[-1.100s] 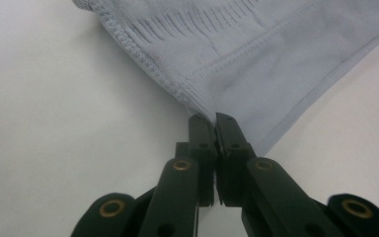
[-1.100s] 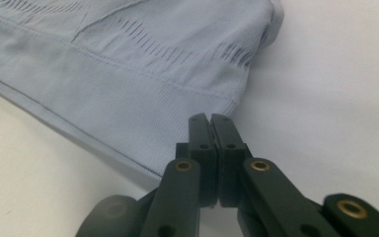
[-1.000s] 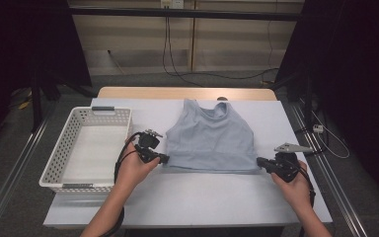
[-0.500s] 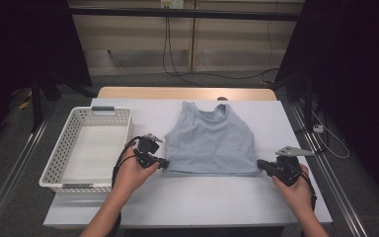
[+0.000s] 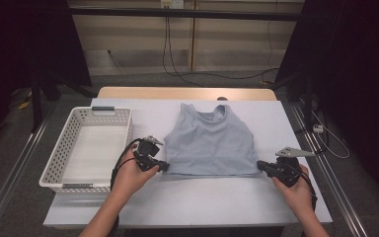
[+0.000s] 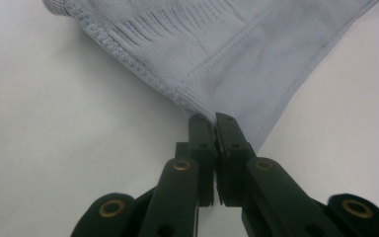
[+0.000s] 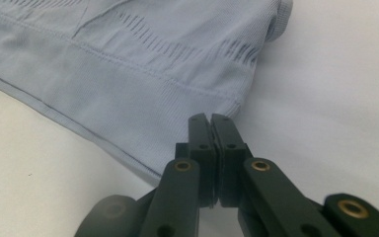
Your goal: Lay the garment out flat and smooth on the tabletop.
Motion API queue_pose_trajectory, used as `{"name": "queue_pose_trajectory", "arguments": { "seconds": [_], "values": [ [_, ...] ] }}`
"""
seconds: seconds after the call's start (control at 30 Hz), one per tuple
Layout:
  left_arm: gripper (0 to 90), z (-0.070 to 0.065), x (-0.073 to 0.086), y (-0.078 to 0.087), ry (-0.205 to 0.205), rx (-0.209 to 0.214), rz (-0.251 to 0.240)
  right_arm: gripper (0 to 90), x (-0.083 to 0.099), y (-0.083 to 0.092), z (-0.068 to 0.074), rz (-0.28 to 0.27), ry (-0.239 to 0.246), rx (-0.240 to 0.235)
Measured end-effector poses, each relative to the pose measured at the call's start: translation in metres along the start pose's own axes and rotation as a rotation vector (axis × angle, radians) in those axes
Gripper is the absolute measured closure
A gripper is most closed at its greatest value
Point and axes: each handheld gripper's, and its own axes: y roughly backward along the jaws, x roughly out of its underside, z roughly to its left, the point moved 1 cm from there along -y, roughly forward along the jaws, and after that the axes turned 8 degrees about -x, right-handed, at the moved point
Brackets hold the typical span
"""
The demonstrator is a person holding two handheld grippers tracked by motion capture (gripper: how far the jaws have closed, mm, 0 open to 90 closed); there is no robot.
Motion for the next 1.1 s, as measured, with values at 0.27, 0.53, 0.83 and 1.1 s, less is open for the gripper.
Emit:
{"name": "queue_pose_trajectory", "arguments": {
  "seconds": [0.27,0.53,0.83,1.1],
  "values": [
    [87.2,-0.002,0.005,0.001,-0.01,-0.003,0.015,88.9,-0.001,-0.002,0.0,-0.001,0.006,-0.003],
    [87.2,-0.003,0.008,0.007,-0.011,-0.012,0.018,88.8,-0.002,-0.005,0.004,-0.002,0.024,-0.012],
    [87.3,-0.001,0.011,0.013,0.0,-0.013,0.016,88.8,-0.003,-0.006,0.008,0.0,0.035,-0.025],
    [87.2,-0.001,0.016,0.02,0.018,-0.009,0.012,88.8,-0.004,-0.002,0.014,0.011,0.055,-0.049]
  ]
}}
